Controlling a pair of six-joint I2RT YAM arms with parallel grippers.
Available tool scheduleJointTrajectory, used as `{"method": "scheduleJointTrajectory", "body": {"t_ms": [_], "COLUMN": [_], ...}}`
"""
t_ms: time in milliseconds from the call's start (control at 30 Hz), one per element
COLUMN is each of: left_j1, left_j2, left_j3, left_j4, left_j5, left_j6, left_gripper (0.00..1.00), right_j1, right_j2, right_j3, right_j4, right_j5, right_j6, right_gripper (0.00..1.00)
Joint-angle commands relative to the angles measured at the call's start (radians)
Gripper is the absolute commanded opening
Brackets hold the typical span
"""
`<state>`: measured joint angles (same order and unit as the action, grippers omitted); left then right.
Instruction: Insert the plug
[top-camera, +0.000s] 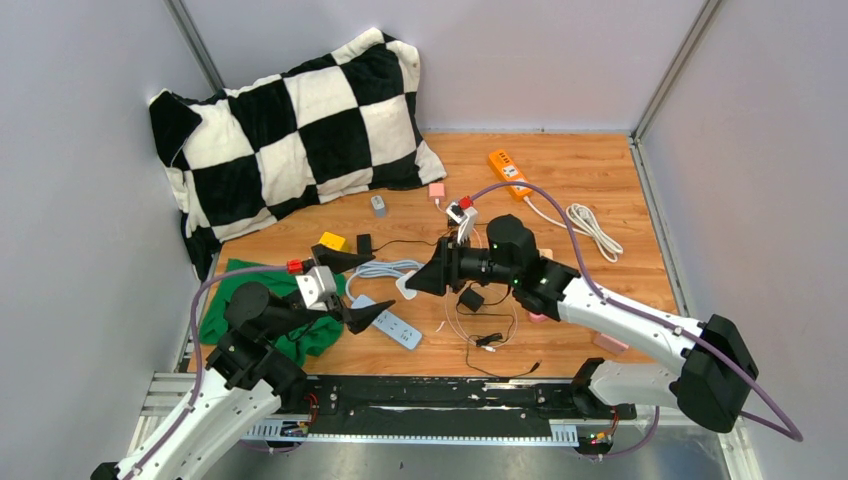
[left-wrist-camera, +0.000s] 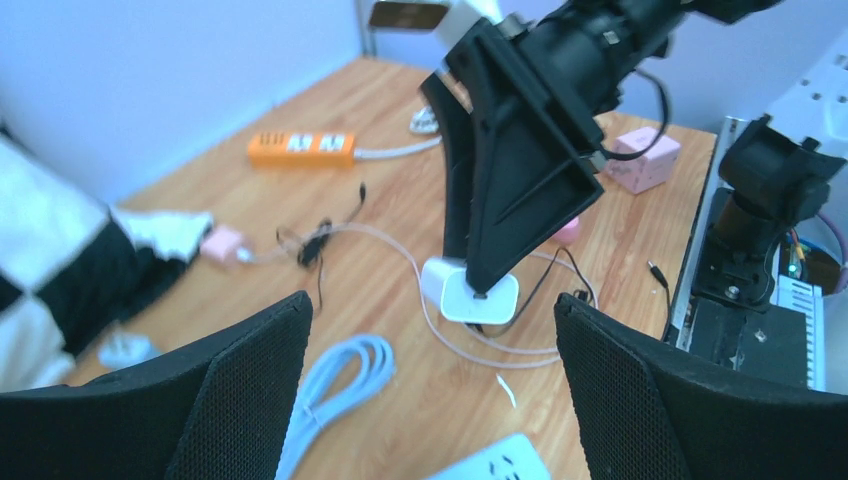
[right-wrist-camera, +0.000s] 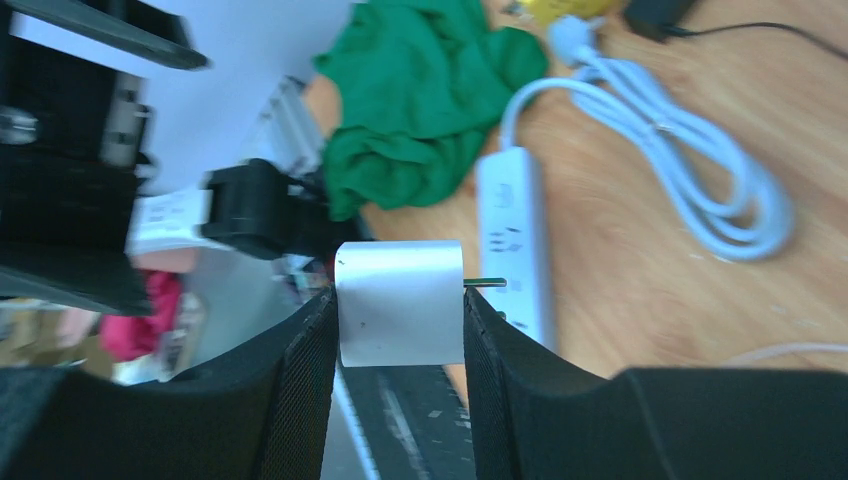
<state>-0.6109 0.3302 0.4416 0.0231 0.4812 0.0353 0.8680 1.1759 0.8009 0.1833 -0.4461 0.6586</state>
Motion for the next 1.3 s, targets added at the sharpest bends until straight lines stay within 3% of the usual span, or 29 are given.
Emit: {"method": "scheduleJointTrajectory", "body": {"t_ms": [0,367,667,833,1033,1133,1267], "left_j1": [0.002,-0.002,-0.044,-0.050,-0.050,-0.050,-0.050], "left_j2": [0.034,0.067,0.117,0.141,0.137,0.122,0.093], "left_j3": [0.007,0.038,0.074,0.095,0.098,0.094,0.075], "left_j4": [0.069,0.069,0.080,0.079,0.080,0.080,0.079], "left_j5": [0.172,0.131,0.100,0.091,0.089,0.054,0.003], "left_j6": [0.120,0.217,0.283,0.283,0.282,0.265,0.248], "left_gripper": [0.92,0.89,0.82,0.69,0.43,0.36,0.25], "right_j1": [-0.008,-0.006,0.006,0.009,0.006,0.001,-0.014], "right_j2": [-0.023,0.017,0.070,0.103,0.130,0.111,0.061], "right_j3": [-0.039,-0.099,-0.093,-0.098,-0.106,-0.114,-0.116], "right_j4": [0.276,0.599,0.703,0.754,0.806,0.744,0.624], "right_j5": [-0.178,-0.209,-0.202,-0.204,-0.209,-0.196,-0.171], "right_j6": [0.209,0.456,0.559,0.610,0.640,0.610,0.541], "right_gripper": [0.10,0.08,0.07,0.07,0.08,0.18,0.43]}}
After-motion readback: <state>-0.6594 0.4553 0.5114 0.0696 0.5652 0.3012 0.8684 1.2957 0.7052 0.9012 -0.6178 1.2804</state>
